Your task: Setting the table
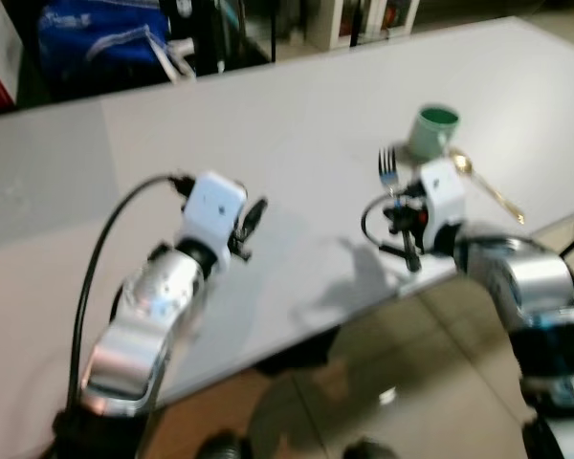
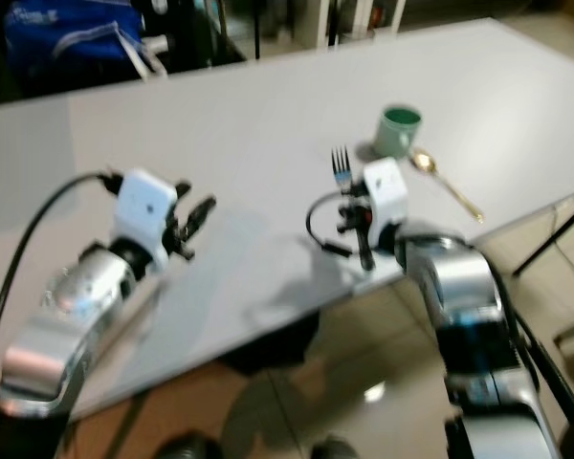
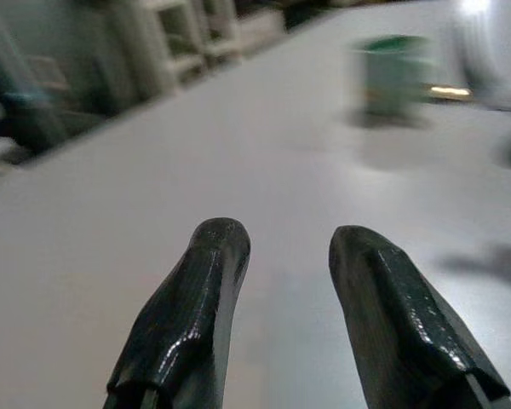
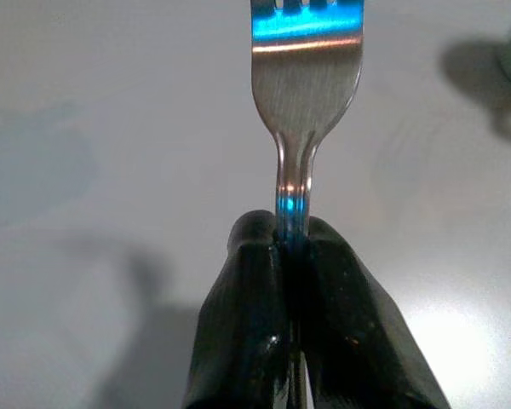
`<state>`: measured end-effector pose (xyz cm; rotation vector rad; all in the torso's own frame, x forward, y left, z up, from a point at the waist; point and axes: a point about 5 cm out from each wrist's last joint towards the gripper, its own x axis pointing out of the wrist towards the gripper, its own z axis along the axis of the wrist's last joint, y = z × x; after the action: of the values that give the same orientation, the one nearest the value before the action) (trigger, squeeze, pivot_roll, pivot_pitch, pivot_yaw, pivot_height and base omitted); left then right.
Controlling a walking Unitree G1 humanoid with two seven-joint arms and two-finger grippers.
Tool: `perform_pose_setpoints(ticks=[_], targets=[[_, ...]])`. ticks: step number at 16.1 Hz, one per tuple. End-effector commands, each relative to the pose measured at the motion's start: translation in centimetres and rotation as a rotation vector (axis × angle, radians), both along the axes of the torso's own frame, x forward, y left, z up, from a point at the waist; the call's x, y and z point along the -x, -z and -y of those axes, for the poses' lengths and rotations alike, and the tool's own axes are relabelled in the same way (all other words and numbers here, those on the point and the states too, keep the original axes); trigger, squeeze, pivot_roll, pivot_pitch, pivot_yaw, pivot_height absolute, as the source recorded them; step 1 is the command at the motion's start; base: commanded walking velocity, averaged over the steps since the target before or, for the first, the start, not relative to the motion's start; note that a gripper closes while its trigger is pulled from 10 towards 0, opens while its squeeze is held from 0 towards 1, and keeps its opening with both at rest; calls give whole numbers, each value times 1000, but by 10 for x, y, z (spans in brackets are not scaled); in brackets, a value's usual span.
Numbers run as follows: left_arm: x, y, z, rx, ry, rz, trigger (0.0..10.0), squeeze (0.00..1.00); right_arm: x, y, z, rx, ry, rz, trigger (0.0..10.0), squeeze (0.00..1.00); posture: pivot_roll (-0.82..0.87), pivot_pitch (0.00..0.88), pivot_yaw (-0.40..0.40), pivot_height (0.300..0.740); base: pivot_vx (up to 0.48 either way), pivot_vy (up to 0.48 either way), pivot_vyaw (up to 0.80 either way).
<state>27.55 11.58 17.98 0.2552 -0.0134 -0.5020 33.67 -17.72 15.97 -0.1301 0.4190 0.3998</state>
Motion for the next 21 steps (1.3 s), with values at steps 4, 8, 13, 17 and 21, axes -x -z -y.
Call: perform_pose_setpoints(ticks=[4, 8, 13, 17, 21], targets=[[6, -6, -6, -35, 103, -2, 10000, 0, -17, 0, -8, -14, 21, -73, 10000, 0, -29, 100, 6, 740, 0, 0, 0], [11, -5, -6, -53, 152, -21, 10000, 0, -39, 0, -17, -70, 53, -70, 10000, 0, -18, 117, 7, 740, 0, 0, 0], [23, -4, 2, -41, 240, -55, 10000, 0, -58, -2, -40, -75, -38, -36, 10000, 0, -1, 143, -1, 740, 0, 0, 0], [15, -15, -3, 16, 48, 16, 10000, 0, -66, -26, -39, -126, 17, 161, 10000, 0, 24, 152, -45, 740, 0, 0, 0], [10, -10, -4, 55, -69, 36, 10000, 0, -40, -35, -26, -138, 108, 368, 10000, 0, -30, 149, -2, 740, 0, 0, 0]])
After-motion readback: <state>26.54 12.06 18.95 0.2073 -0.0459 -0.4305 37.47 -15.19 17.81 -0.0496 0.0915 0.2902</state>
